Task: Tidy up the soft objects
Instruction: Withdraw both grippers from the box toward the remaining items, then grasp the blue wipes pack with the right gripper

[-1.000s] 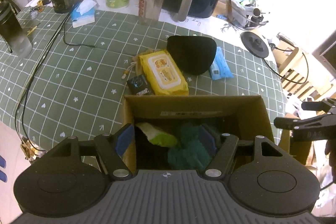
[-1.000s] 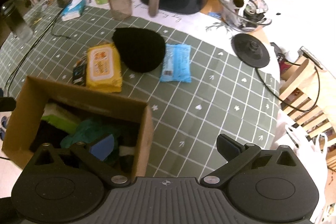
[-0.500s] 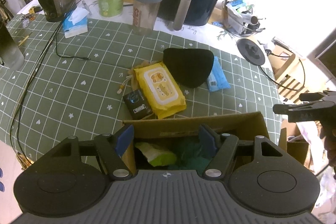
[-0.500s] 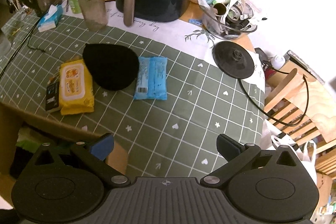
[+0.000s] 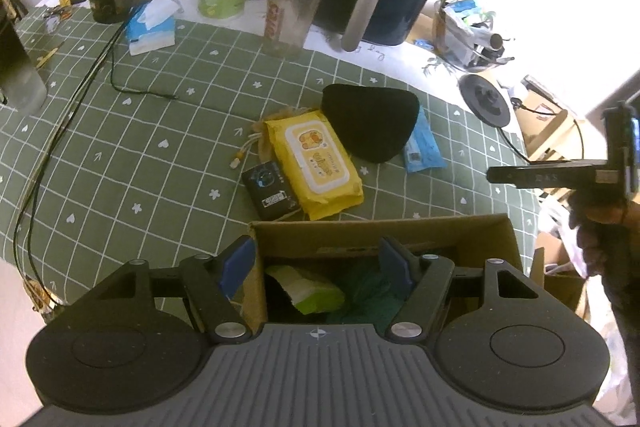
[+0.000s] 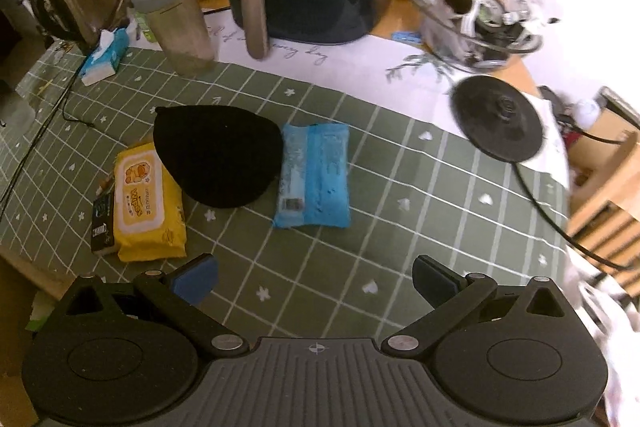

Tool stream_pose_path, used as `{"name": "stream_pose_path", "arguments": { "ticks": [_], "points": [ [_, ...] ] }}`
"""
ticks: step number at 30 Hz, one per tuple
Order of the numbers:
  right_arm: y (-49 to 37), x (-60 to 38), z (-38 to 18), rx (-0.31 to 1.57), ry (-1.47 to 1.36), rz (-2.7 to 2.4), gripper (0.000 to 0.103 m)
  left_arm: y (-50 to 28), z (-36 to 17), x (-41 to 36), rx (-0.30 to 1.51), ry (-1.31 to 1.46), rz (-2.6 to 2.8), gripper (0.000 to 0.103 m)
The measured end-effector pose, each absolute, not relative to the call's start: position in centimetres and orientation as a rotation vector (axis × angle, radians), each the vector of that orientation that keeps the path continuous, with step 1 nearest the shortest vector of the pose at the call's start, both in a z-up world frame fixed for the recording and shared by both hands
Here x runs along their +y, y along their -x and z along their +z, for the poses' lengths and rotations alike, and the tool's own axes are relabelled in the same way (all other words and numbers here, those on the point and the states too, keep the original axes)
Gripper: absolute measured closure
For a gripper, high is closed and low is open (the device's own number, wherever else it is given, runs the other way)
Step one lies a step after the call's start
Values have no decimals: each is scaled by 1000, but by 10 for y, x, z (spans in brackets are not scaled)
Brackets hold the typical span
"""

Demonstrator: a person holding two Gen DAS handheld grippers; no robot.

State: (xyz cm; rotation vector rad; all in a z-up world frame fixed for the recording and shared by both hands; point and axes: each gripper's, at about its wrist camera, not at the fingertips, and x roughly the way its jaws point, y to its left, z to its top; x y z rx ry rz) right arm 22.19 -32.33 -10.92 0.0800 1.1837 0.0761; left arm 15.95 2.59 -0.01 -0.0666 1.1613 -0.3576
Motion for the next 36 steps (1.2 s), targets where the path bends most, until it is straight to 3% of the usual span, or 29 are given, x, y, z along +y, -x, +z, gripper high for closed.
{"name": "stream_pose_path", "arguments": {
  "ticks": [21,31,34,36],
  "points": [
    [-297,-307,-241,1145,16,74,0,-156,-14,57,1206,145,-242,35],
    [-314,-304,-259,1071,12,50,1,-153,-16,77,1221,178,-158,35],
    [-314,-309,-260,1044,-23,40,7,-154,-17,78,1221,181,-152,35],
    [-313,-310,-258,1031,-24,45,18,-154,-16,78,1220,182,-153,35]
  ]
}}
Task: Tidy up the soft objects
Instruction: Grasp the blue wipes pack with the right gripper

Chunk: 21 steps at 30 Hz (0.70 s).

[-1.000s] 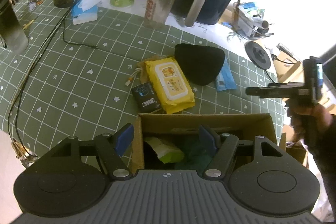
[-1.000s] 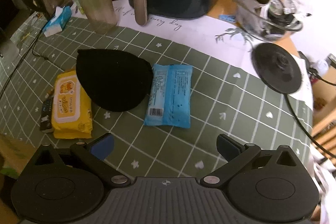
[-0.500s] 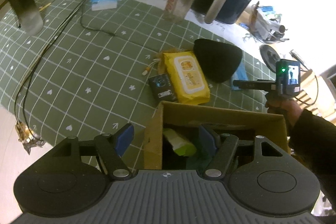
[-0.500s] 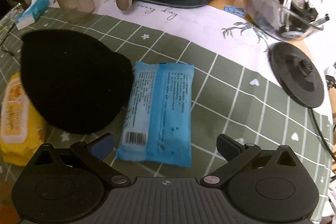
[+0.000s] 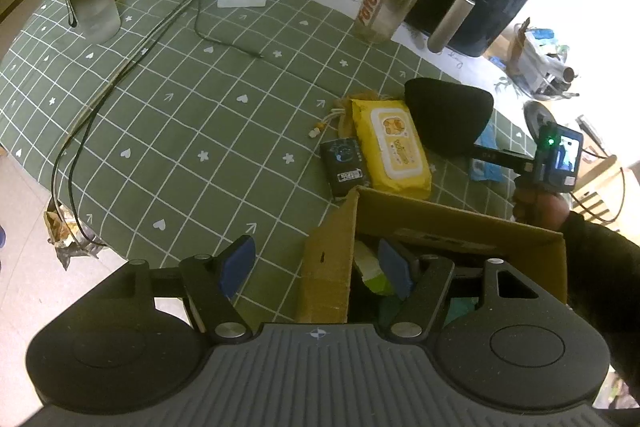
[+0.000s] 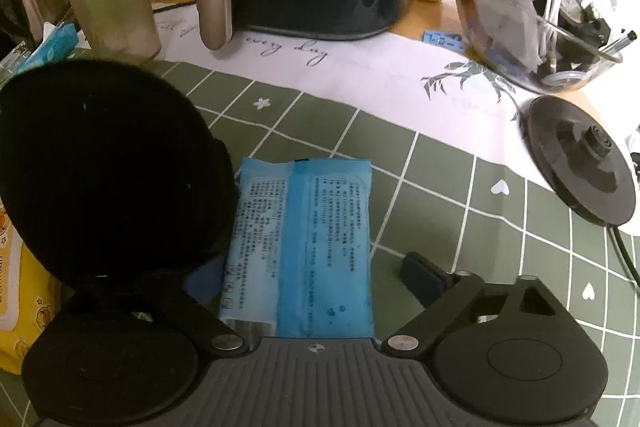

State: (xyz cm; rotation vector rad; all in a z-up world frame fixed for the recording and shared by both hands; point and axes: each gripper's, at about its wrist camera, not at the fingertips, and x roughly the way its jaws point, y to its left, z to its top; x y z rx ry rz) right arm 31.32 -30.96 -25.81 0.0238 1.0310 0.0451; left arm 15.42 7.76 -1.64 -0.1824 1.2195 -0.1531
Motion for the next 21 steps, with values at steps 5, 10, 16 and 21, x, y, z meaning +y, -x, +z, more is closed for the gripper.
{"name": "stream_pose_path", "arguments": {
  "ticks": [5,10,16,21],
  "points": [
    [-313,-312,-251,1036,-19,59,35,-156,-17,74,1219,175,-167,35],
    [-308,-315,-246,1066,-18,64,40,-160,-15,68,1206,159,-193,35],
    [-295,-323,-236,1077,-53,60,42,-166,-12,64,1192,144,-218,35],
    [-284,-328,-217,1061,-78,67,42,-170,-11,63,1178,139,-236,36]
  ]
}}
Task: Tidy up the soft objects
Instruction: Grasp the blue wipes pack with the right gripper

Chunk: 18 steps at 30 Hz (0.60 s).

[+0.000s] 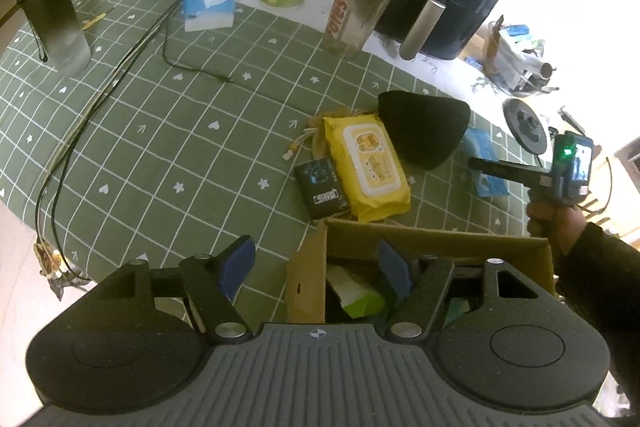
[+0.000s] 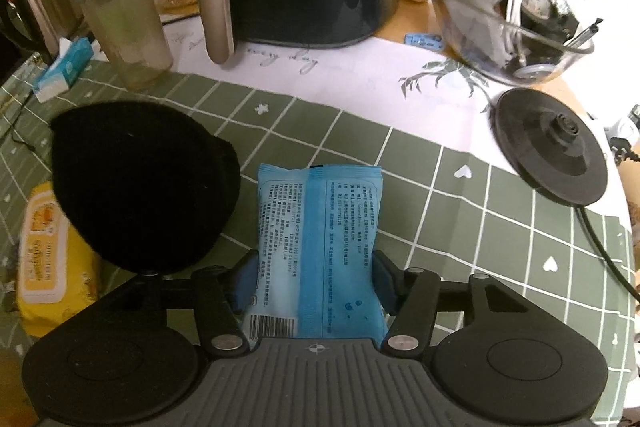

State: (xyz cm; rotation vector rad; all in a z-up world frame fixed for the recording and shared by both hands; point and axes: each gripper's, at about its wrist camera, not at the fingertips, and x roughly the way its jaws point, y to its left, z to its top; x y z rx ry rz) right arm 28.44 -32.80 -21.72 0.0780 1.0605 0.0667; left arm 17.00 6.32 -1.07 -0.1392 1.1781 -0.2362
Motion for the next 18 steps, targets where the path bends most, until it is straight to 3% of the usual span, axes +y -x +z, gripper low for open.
{"name": "stream_pose_path", "arguments": {
  "ticks": [18],
  "points": [
    [-237,-340,-122,968,-193,125,42,-208,-11,62,1118,112,-292,36]
  ]
}}
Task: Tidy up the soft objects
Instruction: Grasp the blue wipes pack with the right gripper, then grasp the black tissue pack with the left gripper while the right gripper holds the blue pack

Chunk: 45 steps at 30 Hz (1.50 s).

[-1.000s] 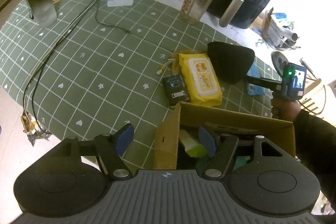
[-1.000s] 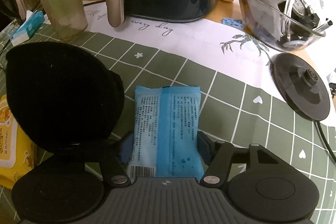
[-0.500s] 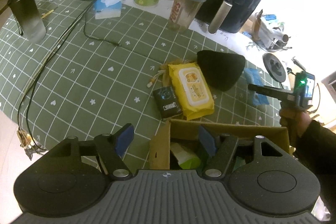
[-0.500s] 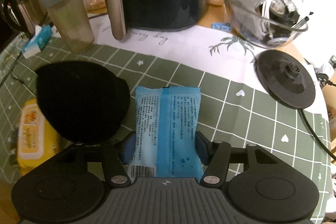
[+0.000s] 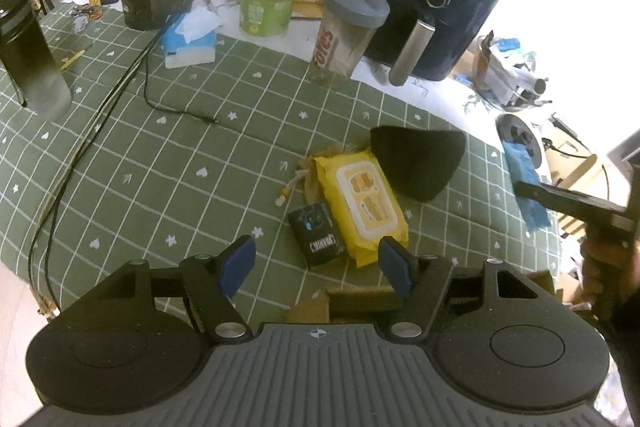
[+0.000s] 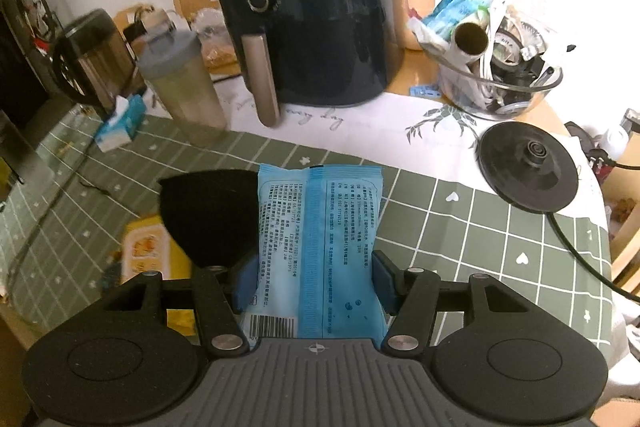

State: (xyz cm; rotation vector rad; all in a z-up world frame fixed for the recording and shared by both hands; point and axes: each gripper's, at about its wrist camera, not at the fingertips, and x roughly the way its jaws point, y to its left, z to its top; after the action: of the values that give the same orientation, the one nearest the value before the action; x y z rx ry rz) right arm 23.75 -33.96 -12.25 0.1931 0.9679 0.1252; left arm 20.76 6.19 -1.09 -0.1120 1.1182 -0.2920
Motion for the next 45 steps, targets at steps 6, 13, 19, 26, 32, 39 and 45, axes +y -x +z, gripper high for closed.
{"name": "stream_pose_path", "arguments": {
  "ticks": [6,13,19,26,32,39,45],
  "points": [
    [-224,-339,-93,931,-190,143,42,-233,-15,58,1103,105,-319,36],
    [-210,-342,-67,885,-195,131,42,-258,-23,43,1093,70,-391,36],
    [-192,-340,-56,859,-183,115,42,-271,-46,36,1144,10,-420,36],
    [-176,-343,-53,852,-233,83,42,-282,-83,37,1220,-22,-404,36],
    [-166,-343,-53,854,-260,59,42,-290,-117,38,1307,-36,-406,36],
    [-160,-345,-56,865,-281,35,42,-303,-145,39,1409,20,-413,36],
    [-156,-344,-54,861,-290,20,42,-316,-166,37,1502,109,-405,36]
  ]
}}
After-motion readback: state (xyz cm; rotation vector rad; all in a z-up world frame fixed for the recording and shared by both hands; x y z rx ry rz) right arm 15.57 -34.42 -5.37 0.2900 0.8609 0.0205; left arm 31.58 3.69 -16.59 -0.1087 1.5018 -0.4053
